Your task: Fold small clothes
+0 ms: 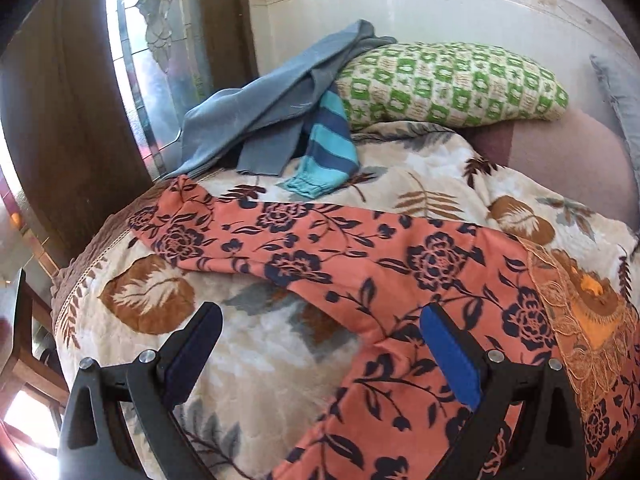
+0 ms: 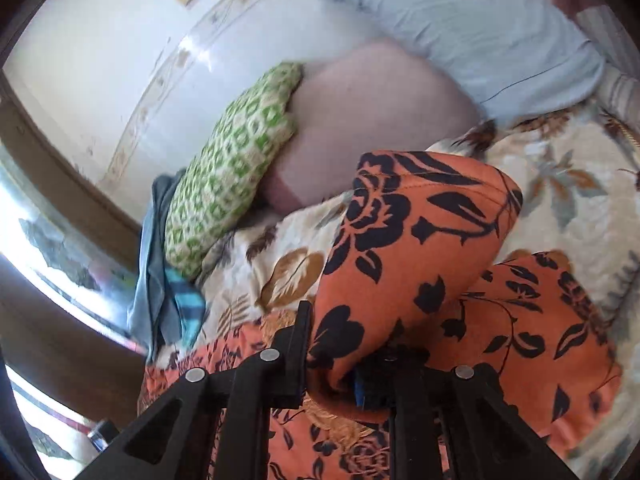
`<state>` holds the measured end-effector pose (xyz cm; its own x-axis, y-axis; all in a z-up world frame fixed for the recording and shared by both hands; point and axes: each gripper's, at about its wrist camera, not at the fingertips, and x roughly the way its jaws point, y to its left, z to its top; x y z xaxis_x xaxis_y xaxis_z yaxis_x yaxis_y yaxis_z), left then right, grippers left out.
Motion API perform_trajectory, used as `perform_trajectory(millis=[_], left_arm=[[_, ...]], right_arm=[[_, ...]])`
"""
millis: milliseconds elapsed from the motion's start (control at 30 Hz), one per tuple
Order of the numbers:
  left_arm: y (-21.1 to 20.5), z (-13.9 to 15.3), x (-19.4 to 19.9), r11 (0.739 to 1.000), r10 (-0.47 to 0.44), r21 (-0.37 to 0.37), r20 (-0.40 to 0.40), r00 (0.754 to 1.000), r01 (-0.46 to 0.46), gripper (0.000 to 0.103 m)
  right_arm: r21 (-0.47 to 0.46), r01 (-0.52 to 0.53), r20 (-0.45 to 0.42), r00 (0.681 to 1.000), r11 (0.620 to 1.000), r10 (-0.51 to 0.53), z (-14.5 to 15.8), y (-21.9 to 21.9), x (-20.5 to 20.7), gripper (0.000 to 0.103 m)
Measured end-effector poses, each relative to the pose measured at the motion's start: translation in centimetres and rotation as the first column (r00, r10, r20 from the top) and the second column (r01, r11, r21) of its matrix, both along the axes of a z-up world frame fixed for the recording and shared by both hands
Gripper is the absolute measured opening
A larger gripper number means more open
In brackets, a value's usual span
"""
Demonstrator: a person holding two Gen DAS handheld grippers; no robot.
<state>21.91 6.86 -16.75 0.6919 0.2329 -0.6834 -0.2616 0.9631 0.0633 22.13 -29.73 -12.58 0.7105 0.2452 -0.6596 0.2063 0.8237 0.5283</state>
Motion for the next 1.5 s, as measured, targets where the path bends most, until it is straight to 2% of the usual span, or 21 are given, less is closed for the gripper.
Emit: perform_trajectory(millis=[100,167,267,367,400,433,467,533,600,667,800,933,1033,1100,1200,1267,1400,1500], left_arm=[[2.5,-0.3,0.2,0.998,0.06,-0.028,-0.024,0.998,-0.06,0.099],[3.7,-0.5,0.3,0.995,0.083,-0.045,-0.042,0.996,-0.085,0.099],[4.7,-0.7,0.6,0.993,0.104,-0.049,-0.058,0.993,-0.107,0.099],[5.1,-0.7,0.8,0.992,0.11,-0.061,-0.065,0.992,-0.114,0.099],[5.2,-0.6,0.8,0.991,0.11,-0.068,-0.064,0.992,-0.115,0.099],[5.2,-0.6,0.9,0.991,0.111,-0.073,-0.063,0.992,-0.115,0.099],[5.2,-0.5,0.9,0.99,0.11,-0.078,-0.063,0.992,-0.115,0.099],[5.1,-0.5,1.1,0.99,0.109,-0.085,-0.066,0.992,-0.114,0.099],[5.0,-0.4,1.1,0.989,0.108,-0.094,-0.065,0.992,-0.114,0.099],[4.9,-0.4,1.2,0.988,0.101,-0.107,-0.065,0.993,-0.107,0.099],[4.3,-0.8,1.9,0.986,0.066,-0.147,-0.072,0.995,-0.076,0.099],[3.5,-1.3,3.0,0.981,0.03,-0.191,-0.079,0.996,-0.045,0.099],[2.5,-1.4,3.1,0.982,0.011,-0.19,-0.059,0.998,-0.022,0.099],[1.4,-1.3,3.5,0.985,-0.025,-0.169,-0.033,0.999,0.019,0.099],[0.3,-0.8,4.8,0.993,-0.079,-0.093,0.014,0.997,0.08,0.099],[0.4,-0.3,5.8,0.993,-0.096,-0.062,0.056,0.994,0.099,0.099],[0.4,-0.2,7.4,0.974,-0.174,-0.13,0.082,0.981,0.184,0.099],[-0.9,-0.7,8.3,0.947,-0.259,-0.18,0.069,0.963,0.267,0.099]], right_arm=[[-0.092,-0.097,-0.095,0.992,0.991,0.089,-2.8,7.9,2.3,0.019],[-0.172,-0.184,-0.159,0.975,0.968,0.157,-4.6,12.6,3.3,0.02],[-0.318,-0.349,-0.265,0.926,0.882,0.27,-7.0,18.8,4.2,0.021],[-0.401,-0.441,-0.27,0.895,0.803,0.357,-7.4,21.8,2.8,0.025],[-0.408,-0.46,-0.262,0.886,0.789,0.381,-7.2,22.0,2.1,0.027],[-0.416,-0.47,-0.252,0.882,0.779,0.398,-6.9,22.0,1.5,0.034],[-0.428,-0.475,-0.24,0.88,0.769,0.41,-6.5,21.9,1.0,0.052],[-0.448,-0.478,-0.195,0.877,0.756,0.439,-5.3,21.2,-0.2,0.07],[-0.45,-0.488,-0.153,0.867,0.747,0.474,-3.9,20.0,-1.5,0.07],[-0.448,-0.467,-0.092,0.872,0.762,0.48,-2.0,18.8,-2.0,0.07],[-0.449,-0.348,-0.03,0.926,0.823,0.375,-0.3,13.8,-3.8,0.07],[-0.327,-0.249,-0.035,0.967,0.912,0.251,-1.6,6.4,-5.9,0.07],[-0.162,-0.161,0.001,0.987,0.974,0.163,-3.0,0.5,-8.4,0.07],[-0.041,-0.116,0.032,0.993,0.992,0.118,-4.3,-2.6,-10.0,0.07],[0.113,-0.084,0.038,0.996,0.99,0.08,-6.2,-5.3,-10.5,0.07],[0.201,-0.104,0.053,0.994,0.974,0.095,-6.7,-5.6,-9.9,0.07],[0.317,-0.131,0.047,0.991,0.939,0.122,-8.6,-5.5,-8.8,0.07],[0.333,-0.119,0.012,0.992,0.935,0.122,-9.9,-5.4,-8.1,0.07]])
